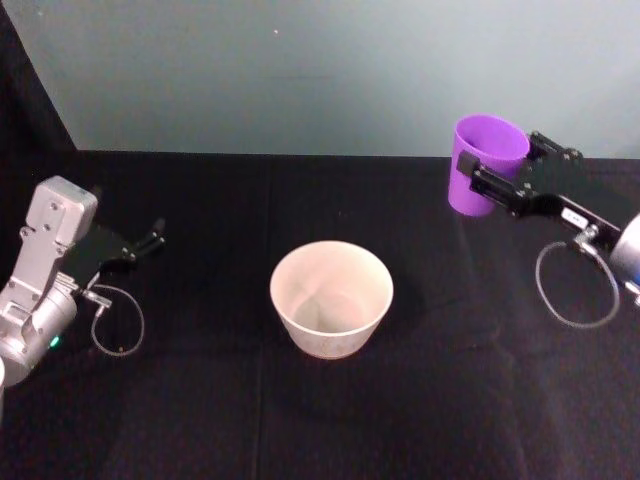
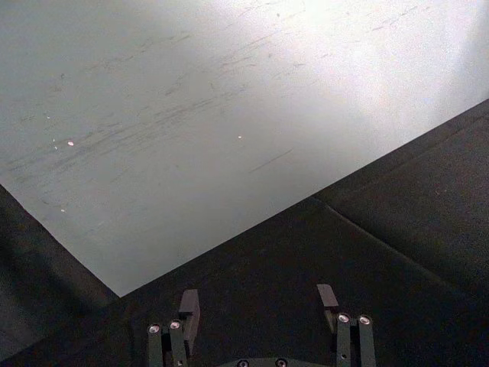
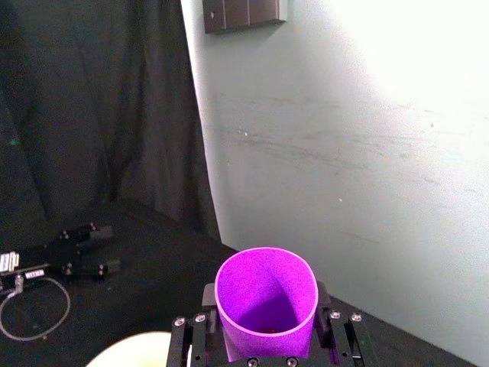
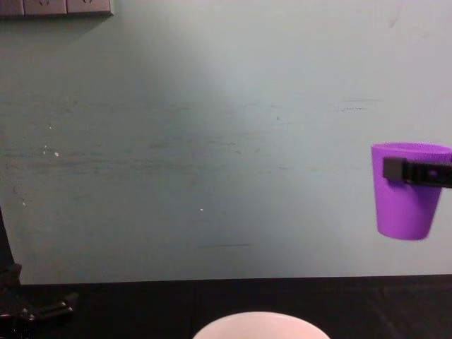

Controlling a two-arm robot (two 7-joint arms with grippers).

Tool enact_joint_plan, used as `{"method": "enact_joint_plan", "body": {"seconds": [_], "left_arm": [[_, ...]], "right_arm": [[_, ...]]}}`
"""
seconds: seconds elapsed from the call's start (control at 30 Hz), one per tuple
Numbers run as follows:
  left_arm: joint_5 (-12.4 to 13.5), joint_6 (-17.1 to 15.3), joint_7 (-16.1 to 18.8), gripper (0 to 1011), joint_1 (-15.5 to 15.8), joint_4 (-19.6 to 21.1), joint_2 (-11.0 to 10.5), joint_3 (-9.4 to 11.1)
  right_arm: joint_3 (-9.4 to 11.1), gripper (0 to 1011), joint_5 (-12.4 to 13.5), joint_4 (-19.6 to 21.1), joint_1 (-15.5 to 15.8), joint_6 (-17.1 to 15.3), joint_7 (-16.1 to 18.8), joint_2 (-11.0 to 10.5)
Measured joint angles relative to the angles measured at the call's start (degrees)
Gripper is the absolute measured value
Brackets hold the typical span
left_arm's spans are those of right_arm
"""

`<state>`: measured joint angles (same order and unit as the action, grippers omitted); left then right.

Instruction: Pick up the cup and pour the mung beans from the cup into the bowl.

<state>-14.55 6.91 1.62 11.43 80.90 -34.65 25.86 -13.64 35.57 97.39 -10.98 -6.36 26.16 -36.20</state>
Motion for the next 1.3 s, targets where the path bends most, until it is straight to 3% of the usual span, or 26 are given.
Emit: {"method": "enact_joint_plan", "body": {"seconds": [0.17,0.27,0.37,0.53,0.63,0.67,0.8,1.0,1.23,1.27,1.3], "left_arm": [[0.00,0.00,0.00,1000,0.00,0.00,0.00,0.00],[0.00,0.00,0.00,1000,0.01,0.00,0.00,0.00],[0.00,0.00,0.00,1000,0.00,0.00,0.00,0.00],[0.00,0.00,0.00,1000,0.00,0.00,0.00,0.00],[0.00,0.00,0.00,1000,0.00,0.00,0.00,0.00],[0.00,0.00,0.00,1000,0.01,0.00,0.00,0.00],[0.00,0.00,0.00,1000,0.00,0.00,0.00,0.00],[0.00,0.00,0.00,1000,0.00,0.00,0.00,0.00],[0.00,0.00,0.00,1000,0.00,0.00,0.00,0.00],[0.00,0.00,0.00,1000,0.00,0.00,0.00,0.00],[0.00,0.00,0.00,1000,0.00,0.00,0.00,0.00]], "right_arm": [[-1.71,722,0.39,-1.17,-3.41,-1.94,-0.06,0.87],[-3.89,722,-0.49,-2.39,-6.19,-3.43,-0.29,1.55],[-6.32,722,-3.06,-3.39,-7.84,-3.99,-1.04,1.84],[-9.73,722,-10.19,-3.46,-8.75,-3.49,-1.77,0.40],[-12.39,722,-17.34,-2.45,-8.91,-2.34,-2.13,-1.91],[-12.39,722,-17.34,-2.45,-8.91,-2.34,-2.13,-1.91],[-14.81,722,-24.18,-1.08,-9.09,-1.05,-2.23,-3.78],[-17.86,722,-32.89,0.26,-9.88,0.88,-3.10,-5.05],[-21.18,722,-45.28,2.05,-10.73,2.09,-5.56,-6.36],[-21.18,722,-45.28,2.05,-10.73,2.09,-5.56,-6.36],[-21.92,722,-47.52,2.43,-10.94,1.99,-5.90,-6.55]]}}
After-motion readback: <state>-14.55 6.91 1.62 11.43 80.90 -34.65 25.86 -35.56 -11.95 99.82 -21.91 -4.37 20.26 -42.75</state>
